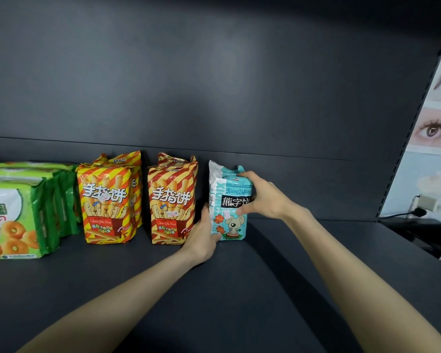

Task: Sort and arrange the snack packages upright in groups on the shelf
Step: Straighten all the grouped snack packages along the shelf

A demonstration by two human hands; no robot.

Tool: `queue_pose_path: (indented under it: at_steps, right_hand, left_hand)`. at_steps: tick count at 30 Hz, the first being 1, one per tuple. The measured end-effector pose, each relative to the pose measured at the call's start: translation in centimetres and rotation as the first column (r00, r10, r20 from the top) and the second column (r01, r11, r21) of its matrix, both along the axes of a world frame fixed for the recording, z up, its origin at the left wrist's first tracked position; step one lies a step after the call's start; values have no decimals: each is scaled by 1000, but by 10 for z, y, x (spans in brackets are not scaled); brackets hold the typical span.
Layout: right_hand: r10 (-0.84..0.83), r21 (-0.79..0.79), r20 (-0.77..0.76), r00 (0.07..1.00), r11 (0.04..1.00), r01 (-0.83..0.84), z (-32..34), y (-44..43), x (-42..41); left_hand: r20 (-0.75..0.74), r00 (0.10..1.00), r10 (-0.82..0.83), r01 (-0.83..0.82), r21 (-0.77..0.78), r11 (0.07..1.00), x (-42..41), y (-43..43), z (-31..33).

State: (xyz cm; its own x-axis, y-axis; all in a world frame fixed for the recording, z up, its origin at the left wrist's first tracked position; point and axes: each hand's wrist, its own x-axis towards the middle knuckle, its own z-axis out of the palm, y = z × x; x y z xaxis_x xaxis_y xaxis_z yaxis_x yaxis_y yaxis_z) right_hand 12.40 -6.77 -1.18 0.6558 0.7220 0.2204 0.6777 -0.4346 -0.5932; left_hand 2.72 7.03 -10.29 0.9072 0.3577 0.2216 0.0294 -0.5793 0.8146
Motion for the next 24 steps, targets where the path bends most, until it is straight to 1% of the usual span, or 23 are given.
queue_pose_path:
  at_steps: [10,20,24]
  right_hand:
    - [-11,7,-1,1000,1000,11,-1,1,-2]
    - [-23,-52,41,999,998,25,5,2,-3]
    - [-59,-83,71,996,994,65,7,3,-6]
  left_hand:
    - [-18,1000,21,-21,-12,1000,1,1,-1]
    - [-34,999,25,-24,22,999,-1,1,0]
    - [-28,999,32,-30,49,998,-3,-3,1]
